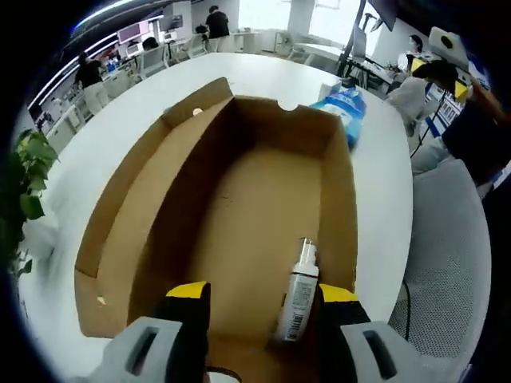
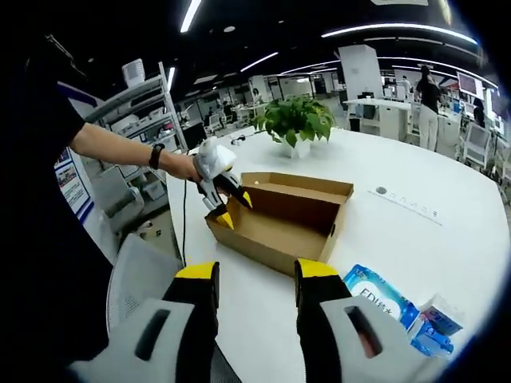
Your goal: Operate the shoe box by opening the lid, removing the specified soft item, and placing it in the target area until the item is outside and the box remains undamaged.
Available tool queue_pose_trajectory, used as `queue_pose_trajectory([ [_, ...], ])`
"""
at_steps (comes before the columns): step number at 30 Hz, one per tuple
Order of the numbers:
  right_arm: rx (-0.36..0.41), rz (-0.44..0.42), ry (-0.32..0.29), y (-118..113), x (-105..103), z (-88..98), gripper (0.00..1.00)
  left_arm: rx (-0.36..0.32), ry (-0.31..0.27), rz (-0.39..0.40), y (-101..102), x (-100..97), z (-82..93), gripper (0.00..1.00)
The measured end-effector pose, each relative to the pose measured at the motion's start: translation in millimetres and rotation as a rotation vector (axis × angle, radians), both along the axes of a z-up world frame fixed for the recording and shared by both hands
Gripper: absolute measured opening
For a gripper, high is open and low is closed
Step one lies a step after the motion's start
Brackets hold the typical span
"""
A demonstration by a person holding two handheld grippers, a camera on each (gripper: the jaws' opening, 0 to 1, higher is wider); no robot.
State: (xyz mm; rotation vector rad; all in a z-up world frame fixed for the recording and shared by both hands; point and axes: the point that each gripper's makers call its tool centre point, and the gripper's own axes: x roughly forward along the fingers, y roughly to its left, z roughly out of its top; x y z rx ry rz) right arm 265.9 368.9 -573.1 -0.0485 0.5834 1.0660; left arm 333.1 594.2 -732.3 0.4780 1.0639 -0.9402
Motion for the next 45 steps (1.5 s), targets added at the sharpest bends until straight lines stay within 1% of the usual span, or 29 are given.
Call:
queue_pose_trajectory([
  [4, 0.002, -0.014, 0.004, -3.9, -4.3, -1.3, 0.36, -0.002, 0.032, -0.051, -4.2, -5.7, -8.1, 0.52],
  [7, -0.004, -0.022, 0.011, -7.8, -7.8, -4.5, 0.36, 0.026, 0.045, -0.102, -4.1, -8.7, -16.1, 0.52],
  [9, -0.002, -0.029, 0.017, -9.7, -9.2, -5.0, 0.36, 0.037, 0.05, -0.115, -4.0, -8.8, -19.4, 0.52],
  [13, -0.01, -0.03, 0.02, -11.6, -11.0, -5.8, 0.38, 0.038, 0.068, -0.129, -6.3, -9.1, -25.1, 0.52],
  [16, -0.007, -0.032, 0.019, -11.9, -11.4, -3.5, 0.39, 0.048, 0.077, -0.145, -7.0, -10.5, -29.3, 0.52],
  [17, -0.005, -0.033, 0.018, -11.4, -11.6, -2.3, 0.39, 0.059, 0.071, -0.156, -6.8, -9.9, -30.8, 0.52],
  [19, -0.005, -0.034, 0.016, -10.3, -12.3, -0.8, 0.4, 0.137, 0.054, -0.238, 2.1, -12.1, -37.0, 0.53],
  [20, -0.004, -0.032, 0.016, -9.5, -13.0, -0.2, 0.4, 0.154, 0.046, -0.267, 2.8, -13.5, -39.3, 0.53],
  [22, -0.003, -0.03, 0.016, -7.4, -15.2, 0.8, 0.4, 0.196, 0.03, -0.288, 5.6, -13.5, -43.2, 0.53],
  [24, -0.003, -0.03, 0.016, -6.4, -16.7, 0.8, 0.4, 0.184, 0.022, -0.286, 2.0, -13.9, -43.5, 0.5],
  [26, 0.0, -0.033, 0.02, -5.0, -19.1, -0.2, 0.4, 0.147, 0.027, -0.286, -4.7, -14.4, -43.0, 0.45],
  [27, 0.0, -0.033, 0.021, -4.6, -20.0, -0.7, 0.4, 0.141, 0.03, -0.291, -6.4, -15.6, -43.3, 0.43],
  [31, -0.004, -0.032, 0.029, -3.4, -24.0, -3.6, 0.4, 0.122, 0.054, -0.33, -12.0, -23.5, -46.7, 0.28],
  [33, -0.007, -0.034, 0.03, -3.3, -25.0, -4.3, 0.4, 0.121, 0.049, -0.324, -12.4, -21.8, -48.2, 0.24],
  [34, -0.007, -0.034, 0.031, -3.2, -25.2, -4.3, 0.4, 0.122, 0.044, -0.32, -11.7, -20.1, -47.8, 0.23],
  [35, -0.006, -0.034, 0.03, -3.1, -25.6, -4.5, 0.4, 0.097, 0.07, -0.307, -13.8, -22.5, -46.8, 0.22],
  [36, -0.006, -0.034, 0.032, -3.1, -25.8, -4.8, 0.4, 0.087, 0.079, -0.298, -14.5, -23.8, -46.9, 0.2],
  [39, -0.009, -0.034, 0.033, -2.7, -26.3, -6.3, 0.4, 0.093, 0.062, -0.314, -14.0, -23.5, -48.0, 0.2],
  [45, -0.009, -0.026, 0.035, -0.4, -27.7, -7.5, 0.4, 0.097, 0.049, -0.3, -13.0, -21.6, -47.3, 0.2],
])
